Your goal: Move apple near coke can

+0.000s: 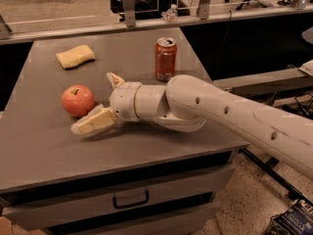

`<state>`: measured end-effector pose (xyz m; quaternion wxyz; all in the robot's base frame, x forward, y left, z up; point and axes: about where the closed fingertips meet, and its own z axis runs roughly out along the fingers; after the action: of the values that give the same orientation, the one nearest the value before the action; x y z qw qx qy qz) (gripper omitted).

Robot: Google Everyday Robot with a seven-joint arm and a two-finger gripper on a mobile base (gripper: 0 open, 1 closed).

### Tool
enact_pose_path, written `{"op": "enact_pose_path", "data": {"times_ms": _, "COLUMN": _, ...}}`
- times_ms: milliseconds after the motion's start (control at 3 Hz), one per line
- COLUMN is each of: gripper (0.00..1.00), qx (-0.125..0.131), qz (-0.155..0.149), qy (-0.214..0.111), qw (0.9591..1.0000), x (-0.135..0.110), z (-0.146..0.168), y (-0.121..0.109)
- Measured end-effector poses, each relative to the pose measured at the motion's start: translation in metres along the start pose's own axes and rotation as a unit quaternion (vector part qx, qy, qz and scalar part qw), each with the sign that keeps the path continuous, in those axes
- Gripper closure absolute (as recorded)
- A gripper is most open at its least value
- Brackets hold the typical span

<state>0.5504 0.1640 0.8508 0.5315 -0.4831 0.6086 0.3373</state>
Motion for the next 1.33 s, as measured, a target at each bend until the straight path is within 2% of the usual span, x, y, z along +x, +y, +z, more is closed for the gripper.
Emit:
{"op": "enact_pose_path", "data": {"times_ms": 333, "gripper": 0.17, "qx": -0.016, "qz": -0.012, "qy": -0.001, "qw": 0.9998, "x": -0.005, "z": 0.012, "y": 0.000}}
{"op": "enact_pose_path", "data": {"times_ms": 667, "gripper": 0.49, "qx": -0.046, "qz": -0.022, "qy": 0.001, "qw": 0.9987, "x": -0.008, "z": 0.022, "y": -0.001}}
{"op": "enact_pose_path", "data": {"times_ms": 1000, "gripper": 0.72, "qx": -0.064, "qz": -0.024, "qy": 0.002, "qw": 0.9977, "x": -0.007, "z": 0.024, "y": -0.002}}
{"op": "enact_pose_path", "data": {"times_ms": 1333, "gripper": 0.94, "qx": -0.031, "qz": -0.017, "qy": 0.008, "qw": 0.9993, "x": -0.015, "z": 0.000, "y": 0.002}}
